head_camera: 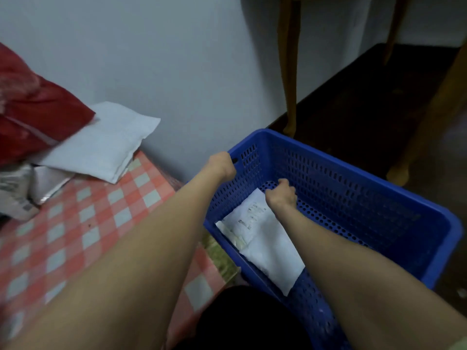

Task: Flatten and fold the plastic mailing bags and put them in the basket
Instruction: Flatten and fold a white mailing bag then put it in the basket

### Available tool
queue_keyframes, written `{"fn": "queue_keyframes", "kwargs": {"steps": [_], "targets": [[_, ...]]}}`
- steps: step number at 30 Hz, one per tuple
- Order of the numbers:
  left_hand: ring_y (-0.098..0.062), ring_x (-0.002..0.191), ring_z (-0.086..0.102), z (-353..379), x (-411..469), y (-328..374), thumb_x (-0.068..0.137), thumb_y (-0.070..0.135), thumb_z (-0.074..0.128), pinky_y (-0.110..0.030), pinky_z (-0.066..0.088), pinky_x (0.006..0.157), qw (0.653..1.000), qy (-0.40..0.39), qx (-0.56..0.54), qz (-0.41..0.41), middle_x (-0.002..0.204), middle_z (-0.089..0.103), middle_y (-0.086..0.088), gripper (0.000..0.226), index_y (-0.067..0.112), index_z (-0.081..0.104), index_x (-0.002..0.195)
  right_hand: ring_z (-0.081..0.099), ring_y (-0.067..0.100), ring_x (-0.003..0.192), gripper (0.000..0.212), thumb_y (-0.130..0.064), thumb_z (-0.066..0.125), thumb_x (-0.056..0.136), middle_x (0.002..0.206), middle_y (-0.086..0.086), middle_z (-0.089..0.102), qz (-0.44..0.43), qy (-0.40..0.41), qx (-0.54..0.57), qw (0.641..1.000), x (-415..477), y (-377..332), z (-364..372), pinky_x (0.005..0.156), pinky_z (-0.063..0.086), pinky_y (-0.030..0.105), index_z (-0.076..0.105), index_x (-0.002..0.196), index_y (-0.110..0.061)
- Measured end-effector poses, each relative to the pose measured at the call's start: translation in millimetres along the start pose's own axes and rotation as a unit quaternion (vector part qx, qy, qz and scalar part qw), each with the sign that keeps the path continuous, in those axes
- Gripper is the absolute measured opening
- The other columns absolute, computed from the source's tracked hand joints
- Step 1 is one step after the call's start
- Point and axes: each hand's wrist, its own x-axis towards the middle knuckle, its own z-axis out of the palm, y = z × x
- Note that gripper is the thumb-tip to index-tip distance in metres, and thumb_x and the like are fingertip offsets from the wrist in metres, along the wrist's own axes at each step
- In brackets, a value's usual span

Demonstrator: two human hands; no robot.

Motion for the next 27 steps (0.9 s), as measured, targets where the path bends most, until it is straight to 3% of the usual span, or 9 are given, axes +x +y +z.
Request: {"fn": "queue_keyframes", "kwargs": {"steps": [3,7,12,16,18,20,22,25,27], "targets": [[-0.03,0.116,0.055,-15,-26,-14,0.094,0.007,0.046,-0.035,0.046,0.094,0.997,0.062,-0.055,0.003,0.129,0.057,-0.014,0.035,0.003,0.053,0.128,0.037,0.035,0.129,0.057,-0.02,0.051,0.094,0.144,0.015,0.035,-0.043,0.0,-0.003,0.999,-26,-41,-3,0.1,0.04,0.045,0.027,0.146,-0.017],[-0.028,0.113,0.058,-38,-69,-45,0.088,0.005,0.046,-0.035,0.048,0.093,0.986,0.139,-0.088,-0.003,0.122,0.062,-0.011,0.024,0.018,0.061,0.101,0.041,0.035,0.127,0.056,-0.017,0.049,0.093,0.144,0.014,0.037,-0.118,-0.007,-0.017,0.993,-71,-89,0,0.101,0.044,0.046,0.029,0.145,-0.017],[-0.026,0.122,0.053,-60,-119,-90,0.087,0.01,0.048,-0.035,0.045,0.1,0.973,0.193,-0.121,-0.026,0.13,0.058,-0.008,0.037,0.018,0.062,0.121,0.046,0.033,0.125,0.048,-0.015,0.049,0.091,0.137,0.013,0.048,-0.189,-0.016,-0.035,0.981,-127,-135,26,0.1,0.045,0.042,0.041,0.138,-0.015],[-0.026,0.117,0.056,-72,-157,-131,0.085,0.009,0.049,-0.034,0.047,0.096,0.96,0.237,-0.143,-0.044,0.124,0.062,-0.007,0.034,0.016,0.067,0.113,0.046,0.032,0.128,0.049,-0.017,0.052,0.091,0.14,0.011,0.048,-0.233,-0.066,-0.043,0.969,-174,-160,58,0.103,0.041,0.037,0.043,0.139,-0.015],[-0.026,0.115,0.057,-75,-172,-153,0.083,0.009,0.049,-0.034,0.048,0.093,0.955,0.252,-0.147,-0.063,0.121,0.064,-0.008,0.033,0.016,0.068,0.109,0.052,0.031,0.119,0.039,-0.019,0.052,0.09,0.129,0.012,0.056,-0.259,-0.092,-0.041,0.961,-197,-168,73,0.096,0.042,0.034,0.052,0.129,-0.017],[-0.028,0.112,0.058,-79,-189,-172,0.082,0.008,0.049,-0.035,0.049,0.09,0.949,0.266,-0.148,-0.082,0.116,0.065,-0.009,0.031,0.015,0.068,0.105,0.055,0.027,0.086,0.007,-0.02,0.051,0.089,0.089,0.009,0.06,-0.304,-0.132,-0.045,0.943,-220,-174,89,0.071,0.043,0.029,0.058,0.09,-0.017],[-0.029,0.113,0.057,-84,-204,-190,0.084,0.01,0.05,-0.037,0.049,0.09,0.942,0.285,-0.143,-0.108,0.117,0.064,-0.009,0.028,0.014,0.067,0.106,0.044,0.021,0.061,0.022,-0.017,0.053,0.089,0.063,0.003,0.048,-0.338,-0.195,-0.043,0.92,-243,-178,103,0.053,0.033,0.025,0.05,0.066,-0.017],[-0.027,0.11,0.056,-95,-228,-217,0.088,0.011,0.049,-0.037,0.044,0.086,0.92,0.336,-0.143,-0.142,0.114,0.062,-0.008,0.023,0.012,0.063,0.106,0.05,0.012,0.071,0.004,-0.023,0.057,0.086,0.078,0.0,0.057,-0.308,-0.339,-0.006,0.889,-277,-181,121,0.06,0.041,0.023,0.061,0.084,-0.023],[-0.028,0.108,0.055,-104,-242,-235,0.089,0.011,0.045,-0.038,0.043,0.084,0.895,0.394,-0.144,-0.154,0.111,0.06,-0.008,0.02,0.012,0.06,0.104,0.052,0.012,0.087,0.02,-0.036,0.064,0.079,0.099,-0.004,0.06,-0.28,-0.433,-0.007,0.857,-293,-182,129,0.069,0.043,0.025,0.062,0.097,-0.03]]}}
